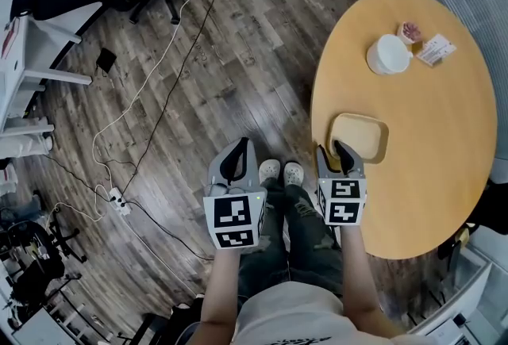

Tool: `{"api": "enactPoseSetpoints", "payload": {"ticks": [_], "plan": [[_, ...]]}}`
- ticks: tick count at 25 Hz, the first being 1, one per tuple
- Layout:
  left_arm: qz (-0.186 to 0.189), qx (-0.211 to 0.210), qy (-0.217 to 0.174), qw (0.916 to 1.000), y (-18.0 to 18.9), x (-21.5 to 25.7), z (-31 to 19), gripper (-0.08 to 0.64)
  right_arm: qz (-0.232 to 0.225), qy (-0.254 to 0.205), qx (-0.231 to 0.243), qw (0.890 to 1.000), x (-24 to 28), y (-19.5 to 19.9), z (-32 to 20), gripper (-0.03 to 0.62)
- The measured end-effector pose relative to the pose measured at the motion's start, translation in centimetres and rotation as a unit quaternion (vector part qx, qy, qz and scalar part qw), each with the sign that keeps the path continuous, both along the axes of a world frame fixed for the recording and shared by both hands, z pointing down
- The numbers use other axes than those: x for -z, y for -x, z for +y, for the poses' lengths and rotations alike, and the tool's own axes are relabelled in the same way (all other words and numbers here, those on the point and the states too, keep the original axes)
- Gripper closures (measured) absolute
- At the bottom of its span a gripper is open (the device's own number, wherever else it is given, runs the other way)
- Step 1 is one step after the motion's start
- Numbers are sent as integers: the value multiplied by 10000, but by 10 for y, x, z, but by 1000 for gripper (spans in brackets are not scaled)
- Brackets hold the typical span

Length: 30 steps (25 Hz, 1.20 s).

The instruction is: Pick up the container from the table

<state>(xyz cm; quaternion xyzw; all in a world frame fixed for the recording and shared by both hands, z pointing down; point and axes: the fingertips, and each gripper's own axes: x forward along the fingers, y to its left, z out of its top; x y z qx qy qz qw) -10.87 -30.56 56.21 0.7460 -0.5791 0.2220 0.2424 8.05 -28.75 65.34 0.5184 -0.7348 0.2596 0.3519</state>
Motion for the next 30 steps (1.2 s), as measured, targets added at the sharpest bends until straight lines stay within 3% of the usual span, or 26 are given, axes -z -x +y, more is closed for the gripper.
{"api": "enactPoseSetpoints", "payload": {"ticks": [5,9,15,19,25,30], "plan": [[30,67,46,10000,5,-1,3,560,462,113,207,9987,-5,1,-1,441],[48,141,58,9999,11,-2,4,560,703,306,250,9967,-12,-1,0,522],[60,195,22,9998,13,2,3,560,788,361,210,9960,-12,-6,0,531],[86,195,-56,9998,13,9,-1,560,853,174,153,9961,-4,-9,-6,540],[126,164,-234,9995,9,25,-6,560,595,-87,-129,9981,19,-16,-18,541],[156,137,-465,9987,5,47,-14,560,521,-531,-185,9971,54,-19,-35,541]]}}
